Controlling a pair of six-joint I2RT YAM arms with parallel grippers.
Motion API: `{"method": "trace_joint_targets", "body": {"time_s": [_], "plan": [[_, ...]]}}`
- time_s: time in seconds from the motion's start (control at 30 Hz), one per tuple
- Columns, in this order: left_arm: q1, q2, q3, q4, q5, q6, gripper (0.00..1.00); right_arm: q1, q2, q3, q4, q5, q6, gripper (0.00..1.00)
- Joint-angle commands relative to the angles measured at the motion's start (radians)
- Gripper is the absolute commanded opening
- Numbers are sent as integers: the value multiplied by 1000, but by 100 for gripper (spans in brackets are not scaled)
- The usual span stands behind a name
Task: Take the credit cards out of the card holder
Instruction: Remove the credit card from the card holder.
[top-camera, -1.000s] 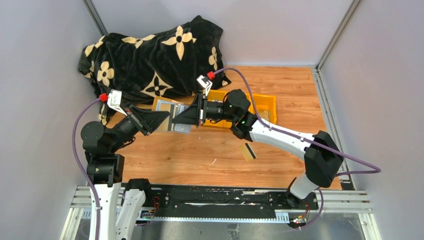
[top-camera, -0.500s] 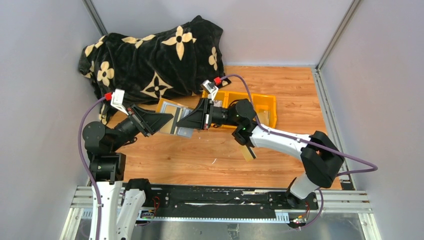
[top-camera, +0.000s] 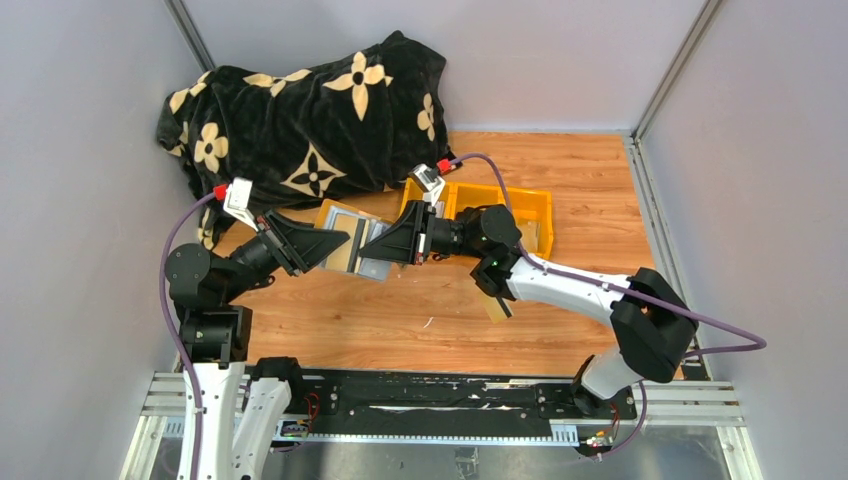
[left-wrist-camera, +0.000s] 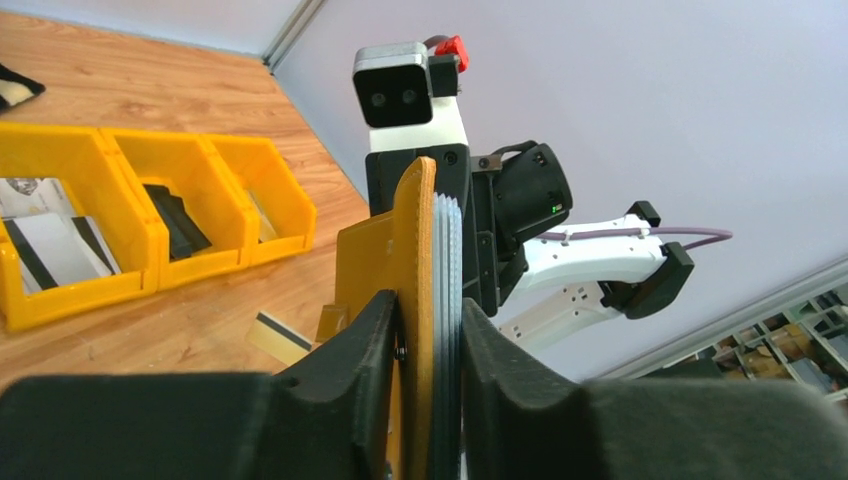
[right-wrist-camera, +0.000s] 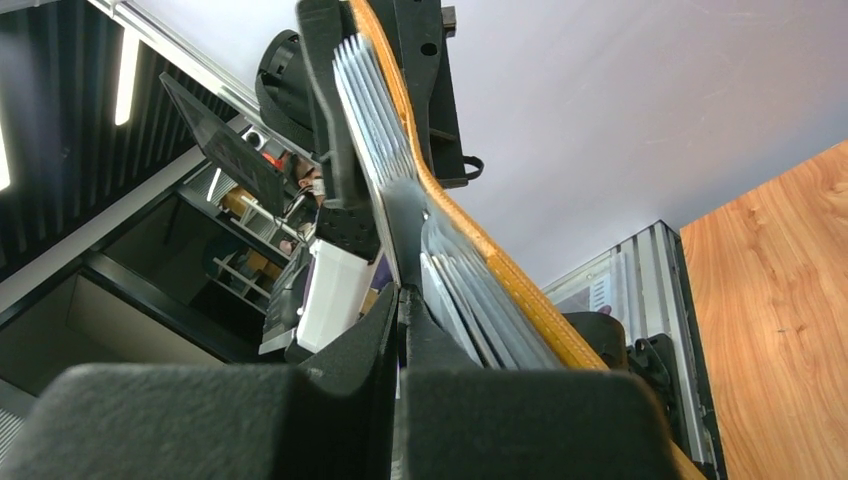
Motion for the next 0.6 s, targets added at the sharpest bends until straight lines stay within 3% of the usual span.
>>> {"method": "trace_joint_targets", "body": {"time_s": [0.0, 0.1, 0.43, 0.57], "plan": [[-8, -7, 36, 60, 20, -3, 33, -12, -29, -26, -33, 14, -30, 0], [-8, -7, 36, 60, 12, 2, 32, -11, -37, -26, -56, 21, -43, 0], [-8, -6, 49, 28, -44, 14, 6, 20, -19, -8, -114, -8, -88, 0], [-8, -4, 56, 25, -58, 19, 0, 32, -3, 10, -109, -14, -81, 0]]}}
